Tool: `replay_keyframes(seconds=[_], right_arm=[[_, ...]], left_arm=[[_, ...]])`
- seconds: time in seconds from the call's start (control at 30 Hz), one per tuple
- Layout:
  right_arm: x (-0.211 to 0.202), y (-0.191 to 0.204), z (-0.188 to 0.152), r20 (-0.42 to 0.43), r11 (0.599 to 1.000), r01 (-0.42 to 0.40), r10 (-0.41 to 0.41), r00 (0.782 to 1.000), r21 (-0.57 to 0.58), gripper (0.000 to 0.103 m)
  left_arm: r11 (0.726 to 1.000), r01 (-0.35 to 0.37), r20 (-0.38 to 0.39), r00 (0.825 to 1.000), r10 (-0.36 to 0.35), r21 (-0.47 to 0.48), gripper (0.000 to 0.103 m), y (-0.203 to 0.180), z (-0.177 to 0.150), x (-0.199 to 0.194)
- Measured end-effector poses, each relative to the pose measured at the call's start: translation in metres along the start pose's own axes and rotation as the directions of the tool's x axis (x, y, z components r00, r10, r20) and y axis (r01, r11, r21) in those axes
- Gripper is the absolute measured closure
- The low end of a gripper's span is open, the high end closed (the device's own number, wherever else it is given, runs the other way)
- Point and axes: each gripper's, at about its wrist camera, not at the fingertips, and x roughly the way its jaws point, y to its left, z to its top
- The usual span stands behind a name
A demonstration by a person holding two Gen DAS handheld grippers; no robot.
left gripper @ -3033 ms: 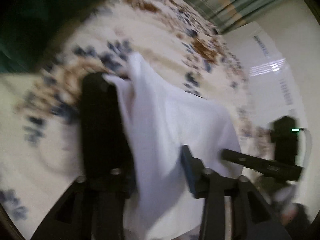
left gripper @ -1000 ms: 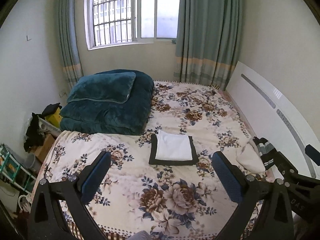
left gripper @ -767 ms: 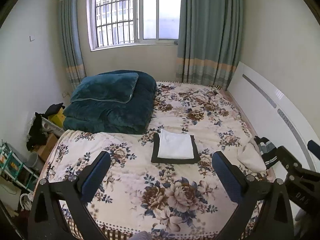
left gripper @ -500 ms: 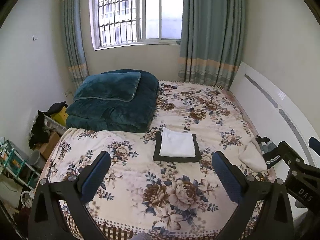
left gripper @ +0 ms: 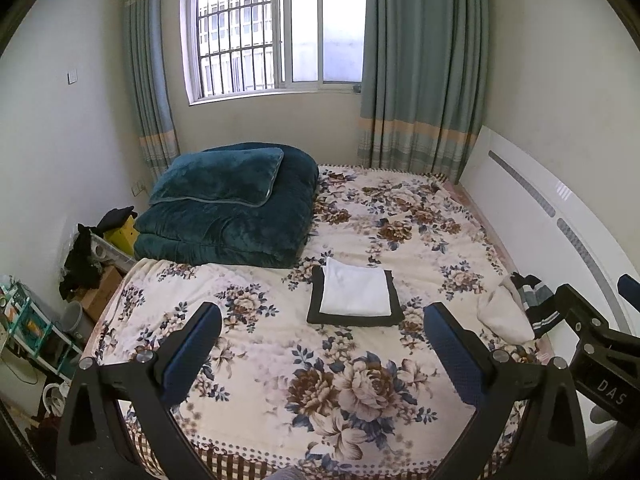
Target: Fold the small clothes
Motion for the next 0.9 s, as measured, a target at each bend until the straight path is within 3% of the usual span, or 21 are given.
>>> replay_keyframes(seconds=[0.9], right_arm=[[-0.0097, 0.002, 0.0045, 0.002, 1.0, -0.011, 0.011, 1.0, 0.009, 0.0]], left_arm=[[1.0, -0.016, 0.017, 1.0, 0.016, 0.008, 0.0, 0.0012, 0.0084, -0.0034]])
